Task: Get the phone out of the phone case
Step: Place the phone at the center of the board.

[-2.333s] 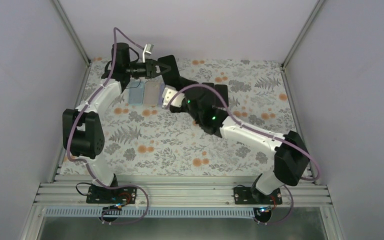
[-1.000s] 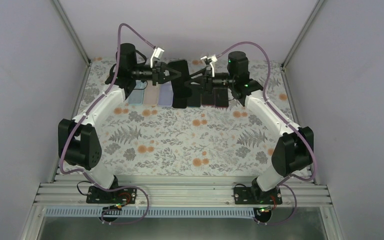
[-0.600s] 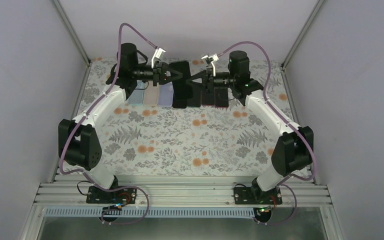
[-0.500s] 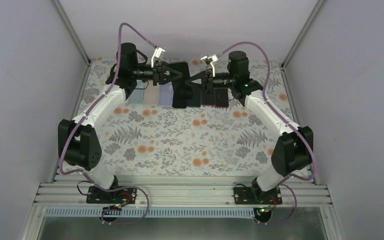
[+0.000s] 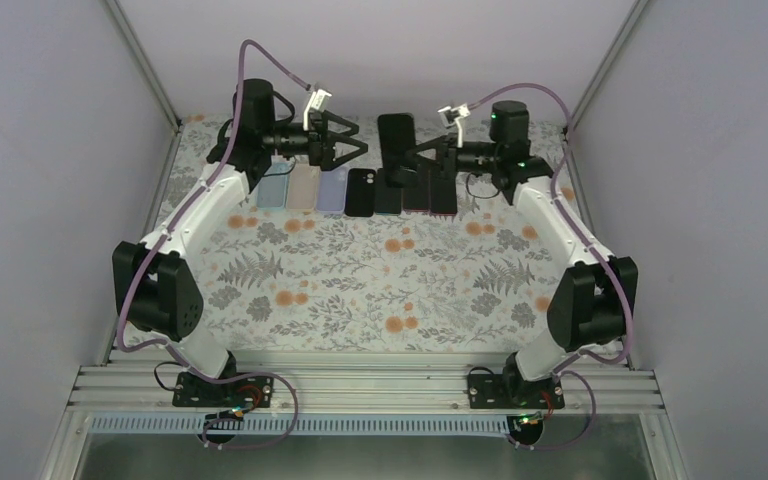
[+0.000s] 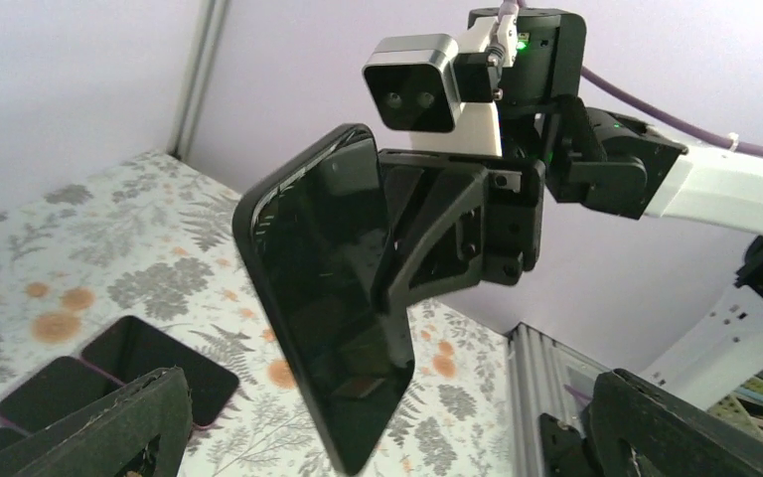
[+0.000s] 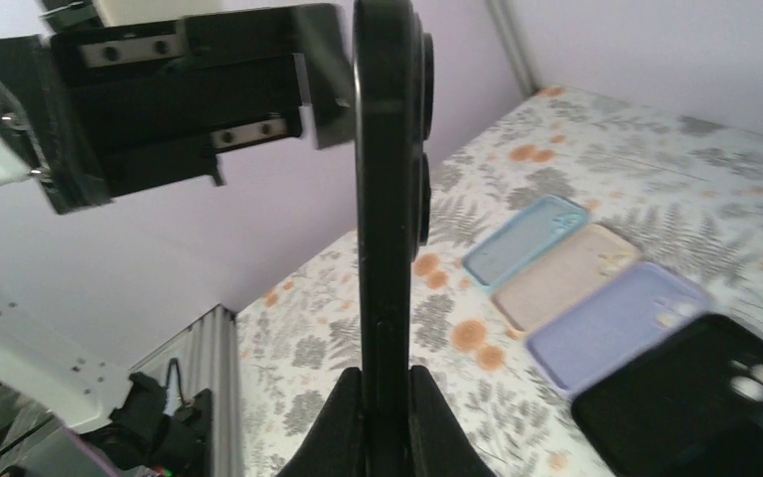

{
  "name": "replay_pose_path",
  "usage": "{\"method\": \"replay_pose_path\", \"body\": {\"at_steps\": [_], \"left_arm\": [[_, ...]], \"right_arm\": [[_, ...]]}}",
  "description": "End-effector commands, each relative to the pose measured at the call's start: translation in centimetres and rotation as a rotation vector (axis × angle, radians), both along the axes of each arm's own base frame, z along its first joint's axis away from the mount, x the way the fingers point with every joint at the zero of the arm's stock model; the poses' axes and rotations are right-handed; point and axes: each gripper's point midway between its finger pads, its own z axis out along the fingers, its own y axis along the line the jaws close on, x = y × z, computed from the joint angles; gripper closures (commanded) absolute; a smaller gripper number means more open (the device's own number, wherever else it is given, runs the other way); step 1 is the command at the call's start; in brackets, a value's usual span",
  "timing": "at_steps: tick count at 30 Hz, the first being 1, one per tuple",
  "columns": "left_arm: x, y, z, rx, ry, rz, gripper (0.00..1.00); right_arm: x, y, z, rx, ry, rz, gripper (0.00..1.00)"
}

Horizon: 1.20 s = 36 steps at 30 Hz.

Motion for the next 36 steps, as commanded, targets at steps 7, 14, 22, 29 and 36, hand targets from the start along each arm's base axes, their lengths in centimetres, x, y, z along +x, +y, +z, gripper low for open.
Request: {"method": "replay_pose_path", "body": {"at_steps": [7,14,22,29,36], "left_arm": [[0.8,0.2,0.8,0.034,-0.074,0.056,0.00],[0.9,0.1,0.3,0.036,-0.060,0.053,0.00],[0.7,0.2,0.1,0.037,-0.062,0.053,0.00],[0.6,0.2,0.2,0.037,-0.062,0.053,0.00],[0.7,0.2,-0.4,0.044,-0.056,0.057,0.00]], "right_arm": [[3.5,-10.6,-5.2,-0.152,0.116,-0.258,0.96],[5.6,-17.6,-11.2,-0.267,0.256,-0.414,0.96],[6.9,-21.3,-17.0,-0.299,0.424,-0.464,0.96],[9.1,-22.7,-19.8,-0.332,0.462,-0.493,0.96],[11.0,-23.3,-21.7,-0.326,0.479,-0.503,0.96]]}}
